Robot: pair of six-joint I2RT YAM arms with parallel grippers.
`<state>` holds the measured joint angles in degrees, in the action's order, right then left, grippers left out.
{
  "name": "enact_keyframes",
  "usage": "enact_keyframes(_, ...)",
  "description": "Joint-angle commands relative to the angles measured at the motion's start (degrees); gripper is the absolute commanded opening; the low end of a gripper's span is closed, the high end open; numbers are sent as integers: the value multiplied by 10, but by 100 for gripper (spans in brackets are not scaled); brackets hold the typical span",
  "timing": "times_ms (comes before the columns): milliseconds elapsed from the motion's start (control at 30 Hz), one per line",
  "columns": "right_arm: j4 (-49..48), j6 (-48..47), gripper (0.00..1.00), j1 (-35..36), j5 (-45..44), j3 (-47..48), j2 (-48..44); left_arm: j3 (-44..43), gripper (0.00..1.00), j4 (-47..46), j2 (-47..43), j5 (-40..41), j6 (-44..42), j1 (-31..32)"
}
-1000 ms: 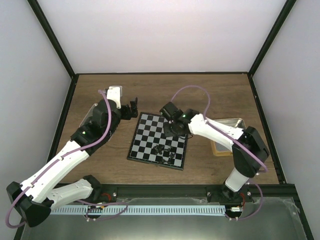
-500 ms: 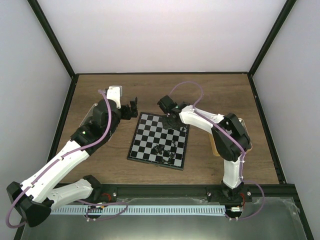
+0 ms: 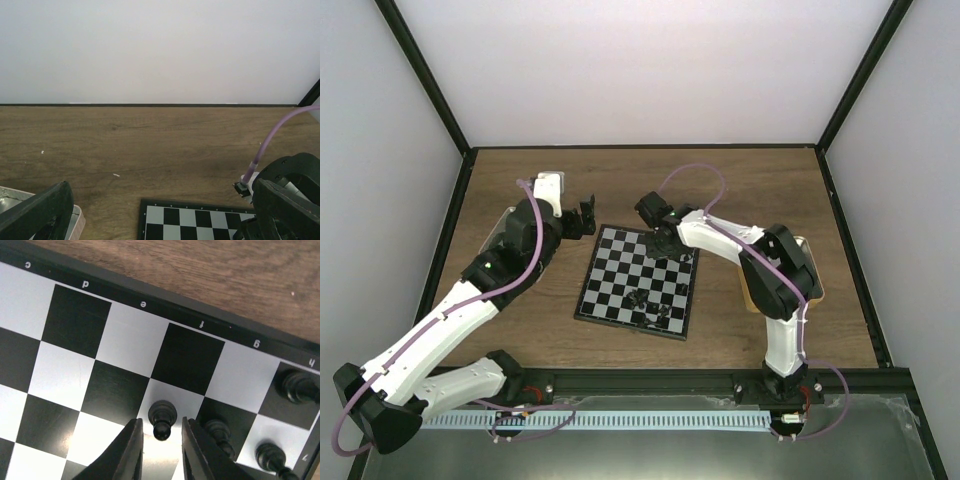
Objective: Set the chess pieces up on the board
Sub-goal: Place the chess piece on the chessboard, then pick up the chess piece from the chessboard.
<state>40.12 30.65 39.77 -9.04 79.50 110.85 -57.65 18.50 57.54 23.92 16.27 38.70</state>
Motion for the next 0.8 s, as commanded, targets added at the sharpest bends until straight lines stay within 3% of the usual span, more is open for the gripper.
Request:
enact_keyframes(0, 21, -3, 27, -5, -9, 33, -10, 5, 100, -9, 1, 2, 0, -2)
enact_keyframes(233, 33, 14, 42, -5, -5, 11, -100, 4, 100, -9, 0, 2, 0, -3)
enact_keyframes(533, 31, 103, 52, -5, 5, -202, -284, 4, 100, -10, -3, -22, 4, -3)
enact_keyframes(633, -5, 130, 54, -5, 49, -265, -316, 3, 100, -13, -5, -36, 4, -3)
enact_keyframes(767, -56, 150, 54, -3, 96, -281, -308, 3, 100, -14, -2, -47, 3, -3)
